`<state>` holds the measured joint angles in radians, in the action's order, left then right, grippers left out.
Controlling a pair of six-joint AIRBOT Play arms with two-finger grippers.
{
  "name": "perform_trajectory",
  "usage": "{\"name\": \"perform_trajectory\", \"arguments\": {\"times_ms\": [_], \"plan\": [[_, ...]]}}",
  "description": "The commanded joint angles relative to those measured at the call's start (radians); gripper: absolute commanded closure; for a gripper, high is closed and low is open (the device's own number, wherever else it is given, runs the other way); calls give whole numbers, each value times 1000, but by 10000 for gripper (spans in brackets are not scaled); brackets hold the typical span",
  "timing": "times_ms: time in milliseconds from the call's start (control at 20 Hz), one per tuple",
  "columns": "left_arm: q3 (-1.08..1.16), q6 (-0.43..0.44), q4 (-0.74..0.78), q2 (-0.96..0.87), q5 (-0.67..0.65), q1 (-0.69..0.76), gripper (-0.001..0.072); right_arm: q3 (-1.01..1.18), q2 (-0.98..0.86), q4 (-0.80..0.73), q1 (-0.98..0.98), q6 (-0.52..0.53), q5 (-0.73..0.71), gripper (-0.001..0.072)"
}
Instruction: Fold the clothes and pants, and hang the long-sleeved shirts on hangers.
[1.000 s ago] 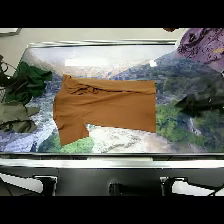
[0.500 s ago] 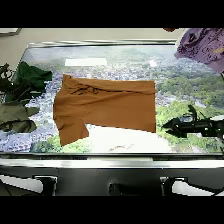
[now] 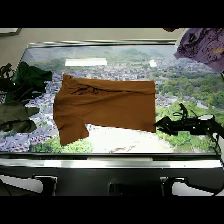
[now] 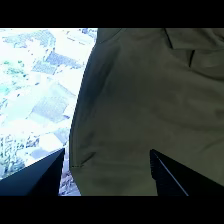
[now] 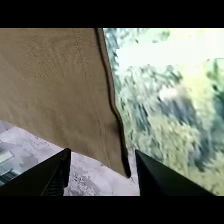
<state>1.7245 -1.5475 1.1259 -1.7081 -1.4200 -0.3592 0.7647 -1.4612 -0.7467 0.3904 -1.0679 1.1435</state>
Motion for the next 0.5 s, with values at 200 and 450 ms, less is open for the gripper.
{"name": "perform_trajectory", "arguments": {"times_ms": [200, 450], "plan": [[0, 0, 0, 0, 15, 0, 102, -24, -29, -21, -71, -29, 30, 222], [0, 0, 0, 0, 16, 0, 102, -29, -29, -20, -70, -40, 3, 436]]}}
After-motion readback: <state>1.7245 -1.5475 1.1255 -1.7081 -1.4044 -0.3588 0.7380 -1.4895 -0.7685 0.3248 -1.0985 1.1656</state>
